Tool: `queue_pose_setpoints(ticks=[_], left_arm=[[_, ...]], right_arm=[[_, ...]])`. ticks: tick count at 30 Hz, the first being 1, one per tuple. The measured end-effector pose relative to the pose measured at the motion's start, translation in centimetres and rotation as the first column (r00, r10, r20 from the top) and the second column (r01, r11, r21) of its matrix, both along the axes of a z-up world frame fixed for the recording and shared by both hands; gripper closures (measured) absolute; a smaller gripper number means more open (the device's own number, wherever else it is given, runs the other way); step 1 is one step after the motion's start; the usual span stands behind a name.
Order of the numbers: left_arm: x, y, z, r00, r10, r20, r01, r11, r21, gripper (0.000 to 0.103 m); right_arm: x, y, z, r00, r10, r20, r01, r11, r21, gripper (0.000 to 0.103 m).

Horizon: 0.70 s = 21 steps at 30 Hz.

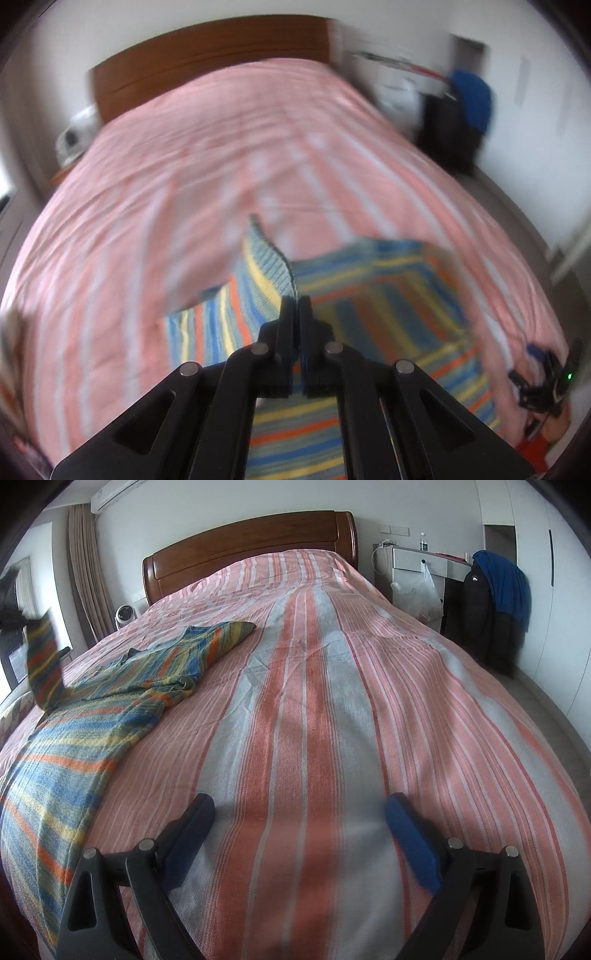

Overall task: Fold small clothes
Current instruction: 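Grasp the cardigan side edge with the left gripper and fold it over the body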

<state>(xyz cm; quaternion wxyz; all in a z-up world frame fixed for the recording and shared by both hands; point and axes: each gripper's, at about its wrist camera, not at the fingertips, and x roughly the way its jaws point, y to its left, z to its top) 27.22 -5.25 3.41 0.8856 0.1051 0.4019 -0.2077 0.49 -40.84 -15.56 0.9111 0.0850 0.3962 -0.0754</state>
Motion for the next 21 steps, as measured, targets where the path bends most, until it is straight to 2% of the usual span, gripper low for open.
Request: queue_pose_setpoints(ticks=[1, 2, 4, 5, 7, 10, 12, 14, 16, 17, 19, 20, 21], left_arm=[[-0.2, -2.5, -1.3, 0.999, -0.032, -0.004, 0.033, 0.999, 0.022, 0.101], [-0.5, -4.4, -2.9, 0.998, -0.059, -0.021, 0.060, 0.997, 0.041, 0.096], [-1.2, -7.0, -6.7, 0.994, -0.062, -0.092, 0.070, 0.994, 0.082, 0.052], [-1.9, -7.2, -8.2, 0.992, -0.046, -0.116, 0.058, 0.994, 0.095, 0.025], [-3.3, -6.3, -10.0, 0.990, -0.052, -0.128, 0.061, 0.996, 0.070, 0.023], [-3.7, -3.0, -10.2, 0.991, -0.012, -0.130, 0.018, 0.999, 0.050, 0.023], [-2.6, 1.0, -9.2, 0.993, 0.068, -0.095, -0.067, 0.998, 0.021, 0.020], [-0.6, 5.0, -8.9, 0.978, 0.187, -0.091, -0.188, 0.982, -0.003, 0.018], [1.1, 8.5, -9.9, 0.953, 0.273, -0.131, -0.279, 0.960, -0.033, 0.018], [1.9, 9.9, -11.1, 0.940, 0.297, -0.169, -0.307, 0.951, -0.039, 0.022], [2.7, 11.6, -14.7, 0.913, 0.291, -0.284, -0.311, 0.950, -0.024, 0.052], [2.8, 12.2, -16.1, 0.900, 0.281, -0.333, -0.304, 0.952, -0.018, 0.092], [2.6, 13.0, -16.7, 0.897, 0.275, -0.347, -0.309, 0.950, -0.045, 0.095]], right_arm=[[0.0, 0.0, 0.0, 1.000, 0.000, 0.000, 0.000, 1.000, 0.000, 0.010], [0.0, 0.0, 0.0, 1.000, 0.000, 0.001, 0.000, 1.000, 0.000, 0.010], [0.0, 0.0, 0.0, 1.000, 0.000, 0.000, 0.000, 1.000, 0.000, 0.010], [0.0, 0.1, 0.0, 1.000, 0.000, 0.000, 0.000, 1.000, 0.000, 0.010], [0.0, 0.1, 0.0, 1.000, 0.000, 0.000, 0.000, 1.000, 0.000, 0.010], [0.0, 0.0, 0.0, 1.000, 0.001, 0.003, -0.001, 1.000, 0.000, 0.010], [0.0, 0.0, -0.1, 1.000, 0.002, 0.006, -0.002, 1.000, 0.001, 0.010], [0.1, 0.0, -0.1, 1.000, 0.003, 0.008, -0.003, 1.000, 0.000, 0.010], [0.2, 0.1, -0.1, 1.000, 0.003, 0.008, -0.003, 1.000, -0.001, 0.010], [0.2, 0.0, -0.1, 1.000, 0.003, 0.007, -0.003, 1.000, -0.001, 0.010], [0.2, 0.1, -0.1, 1.000, 0.002, 0.007, -0.002, 1.000, -0.002, 0.010], [0.1, 0.1, -0.1, 1.000, 0.002, 0.007, -0.002, 1.000, -0.003, 0.010], [0.1, 0.1, -0.1, 1.000, 0.001, 0.007, -0.001, 1.000, -0.004, 0.010]])
